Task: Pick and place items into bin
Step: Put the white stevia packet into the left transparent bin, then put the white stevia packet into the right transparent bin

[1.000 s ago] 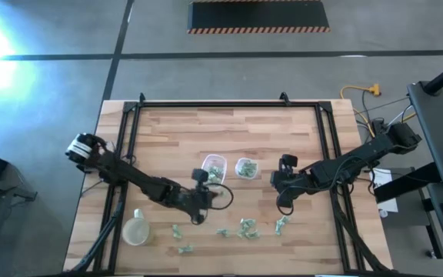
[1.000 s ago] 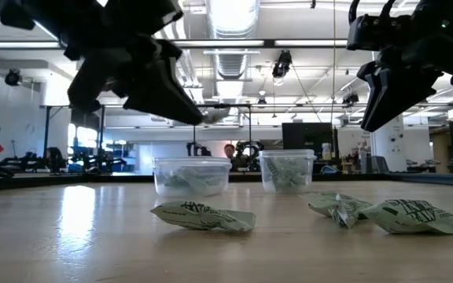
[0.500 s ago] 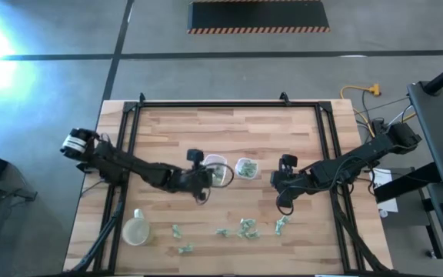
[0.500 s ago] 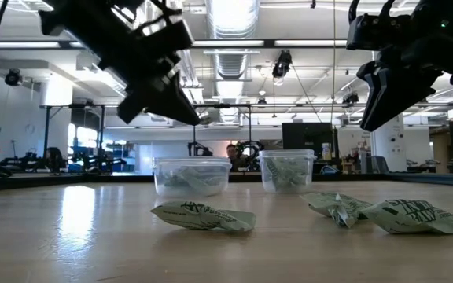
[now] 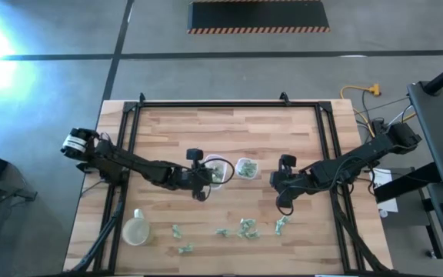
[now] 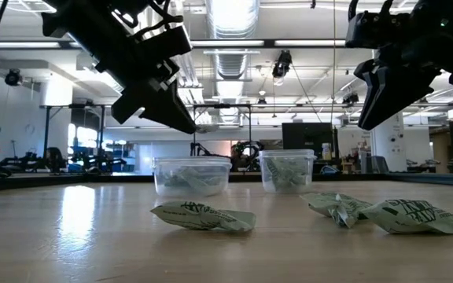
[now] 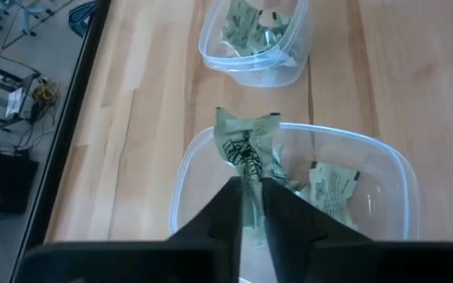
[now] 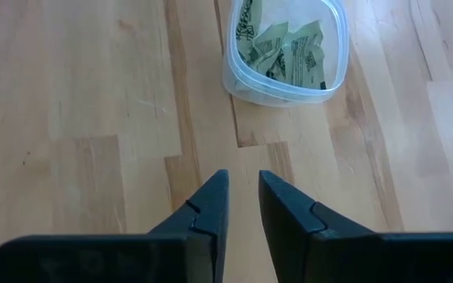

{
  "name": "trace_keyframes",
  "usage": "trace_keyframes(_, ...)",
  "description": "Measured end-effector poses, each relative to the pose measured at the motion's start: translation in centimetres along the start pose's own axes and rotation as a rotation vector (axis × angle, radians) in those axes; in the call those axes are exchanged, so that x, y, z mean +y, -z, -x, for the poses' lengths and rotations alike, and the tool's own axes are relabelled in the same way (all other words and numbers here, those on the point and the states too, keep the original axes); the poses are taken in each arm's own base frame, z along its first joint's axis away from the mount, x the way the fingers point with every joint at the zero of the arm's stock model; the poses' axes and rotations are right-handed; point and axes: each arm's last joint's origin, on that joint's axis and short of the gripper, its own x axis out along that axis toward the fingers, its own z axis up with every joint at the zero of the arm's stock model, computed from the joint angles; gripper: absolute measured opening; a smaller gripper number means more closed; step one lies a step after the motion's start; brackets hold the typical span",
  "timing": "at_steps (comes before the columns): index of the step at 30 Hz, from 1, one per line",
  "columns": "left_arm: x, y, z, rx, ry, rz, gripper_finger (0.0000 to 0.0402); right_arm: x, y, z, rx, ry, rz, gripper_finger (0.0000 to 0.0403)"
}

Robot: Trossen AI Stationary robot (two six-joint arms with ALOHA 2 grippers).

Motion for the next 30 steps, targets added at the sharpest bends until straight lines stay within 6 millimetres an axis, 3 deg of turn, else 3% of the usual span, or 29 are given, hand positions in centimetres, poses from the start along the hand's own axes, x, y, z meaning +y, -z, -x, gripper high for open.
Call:
trace_keyframes(6,0.0,0.0,0.0,0.000,0.000,0.000,0.0102,0.0,0.1,-0.1,-0.001,-0.002,-0.012,0.0066)
trace_keyframes(11,0.0,0.0,0.0,0.000,0.000,0.001,0.0133,0.2,0.7,-0.6,0.014,-0.058,-0.023,0.0064)
trace_keyframes(21,-0.4,-0.1,0.2,-0.008,0.010,-0.007,0.0137,2.1,2.2,-0.4,0.149,-0.346,-0.064,0.0070)
trace_keyframes(30,-0.4,-0.1,0.3,-0.009,0.010,-0.008,0.0137,6.1,3.3,1.3,0.007,-0.509,0.053,0.0073)
